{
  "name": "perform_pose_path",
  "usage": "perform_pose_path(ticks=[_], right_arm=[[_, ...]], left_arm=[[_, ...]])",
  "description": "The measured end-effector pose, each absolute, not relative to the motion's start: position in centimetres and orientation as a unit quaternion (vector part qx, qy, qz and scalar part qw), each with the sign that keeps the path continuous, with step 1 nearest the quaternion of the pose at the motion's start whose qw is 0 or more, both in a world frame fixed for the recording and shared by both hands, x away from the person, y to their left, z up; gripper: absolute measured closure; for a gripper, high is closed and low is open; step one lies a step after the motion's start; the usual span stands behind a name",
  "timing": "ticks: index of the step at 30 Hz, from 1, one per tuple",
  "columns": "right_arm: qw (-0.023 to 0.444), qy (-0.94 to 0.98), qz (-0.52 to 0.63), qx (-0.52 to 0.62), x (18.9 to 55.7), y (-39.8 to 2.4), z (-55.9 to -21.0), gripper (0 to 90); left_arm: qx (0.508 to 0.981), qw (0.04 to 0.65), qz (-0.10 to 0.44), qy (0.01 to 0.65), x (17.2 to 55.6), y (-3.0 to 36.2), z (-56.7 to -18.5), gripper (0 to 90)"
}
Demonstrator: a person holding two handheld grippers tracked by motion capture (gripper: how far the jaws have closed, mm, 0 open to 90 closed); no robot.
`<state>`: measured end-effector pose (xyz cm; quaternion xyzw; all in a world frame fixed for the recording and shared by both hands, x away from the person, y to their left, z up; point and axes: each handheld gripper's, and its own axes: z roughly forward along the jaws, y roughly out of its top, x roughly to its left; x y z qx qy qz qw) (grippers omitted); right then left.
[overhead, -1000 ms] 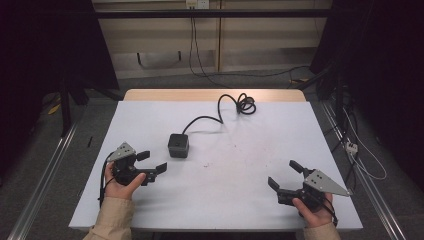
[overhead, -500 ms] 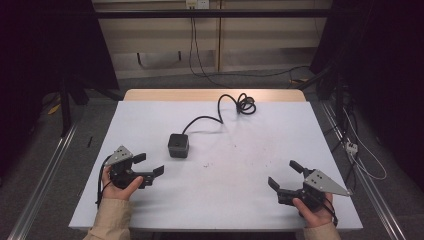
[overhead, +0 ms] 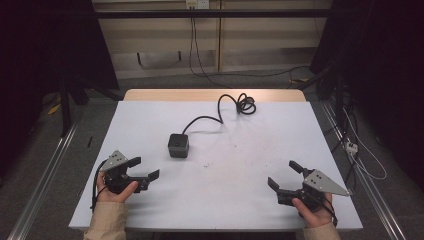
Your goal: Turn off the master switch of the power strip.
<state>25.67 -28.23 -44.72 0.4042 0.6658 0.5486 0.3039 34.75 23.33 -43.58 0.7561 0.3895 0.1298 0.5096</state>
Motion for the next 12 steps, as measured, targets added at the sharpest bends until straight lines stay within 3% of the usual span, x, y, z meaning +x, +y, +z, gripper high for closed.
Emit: perform_pose_path(ticks=[12], right_arm=[[0.300,0.668,0.547,0.405,25.75,-28.28,-44.81,6.0]], left_arm=[[0.759,0.488,0.142,0.407,34.94,23.69,-44.44,6.5]])
